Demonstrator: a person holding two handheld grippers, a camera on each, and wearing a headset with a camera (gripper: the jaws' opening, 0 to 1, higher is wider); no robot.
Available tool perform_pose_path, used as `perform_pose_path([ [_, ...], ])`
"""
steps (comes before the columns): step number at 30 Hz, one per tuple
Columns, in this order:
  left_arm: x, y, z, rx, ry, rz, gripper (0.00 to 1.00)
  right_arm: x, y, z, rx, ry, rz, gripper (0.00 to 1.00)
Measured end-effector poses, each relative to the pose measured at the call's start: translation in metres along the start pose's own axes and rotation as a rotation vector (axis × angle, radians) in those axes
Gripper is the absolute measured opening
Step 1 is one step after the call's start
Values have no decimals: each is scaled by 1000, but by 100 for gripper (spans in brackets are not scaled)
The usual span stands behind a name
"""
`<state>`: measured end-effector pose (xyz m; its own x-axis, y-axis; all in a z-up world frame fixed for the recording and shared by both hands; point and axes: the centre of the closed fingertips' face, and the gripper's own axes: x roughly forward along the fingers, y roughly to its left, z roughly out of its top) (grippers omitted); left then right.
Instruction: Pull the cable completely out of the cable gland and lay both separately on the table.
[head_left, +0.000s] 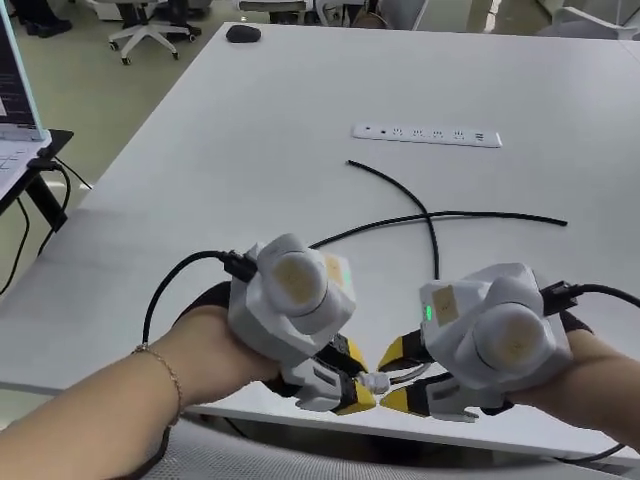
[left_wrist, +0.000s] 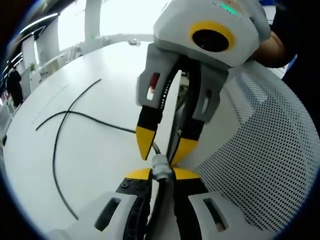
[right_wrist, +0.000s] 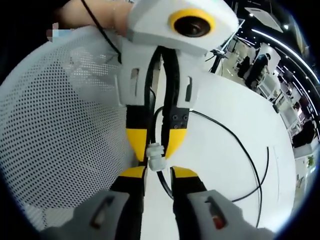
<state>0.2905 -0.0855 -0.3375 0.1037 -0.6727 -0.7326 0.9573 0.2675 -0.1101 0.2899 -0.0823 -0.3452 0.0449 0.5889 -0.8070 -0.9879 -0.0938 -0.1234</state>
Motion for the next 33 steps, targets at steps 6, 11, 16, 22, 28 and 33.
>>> perform_pose_path([
  [6, -3, 4, 5, 61, -13, 42, 17, -2, -8, -7, 40, 18, -32, 20],
  [11, -5, 6, 8, 94, -27, 53, 17, -4, -12, -9, 66, 20, -47, 9],
  [16, -5, 7, 9, 104, -28, 57, 17, -5, -14, -11, 85, 21, -56, 7],
  [22, -6, 10, 8, 104, -22, 73, 17, -6, -18, -19, 111, 43, -70, 6],
  [28, -7, 14, 4, 107, 1, 96, 17, -7, -23, -34, 146, 102, -91, 6],
  [33, -6, 16, 0, 121, 24, 109, 17, -8, -24, -46, 184, 146, -100, 6],
])
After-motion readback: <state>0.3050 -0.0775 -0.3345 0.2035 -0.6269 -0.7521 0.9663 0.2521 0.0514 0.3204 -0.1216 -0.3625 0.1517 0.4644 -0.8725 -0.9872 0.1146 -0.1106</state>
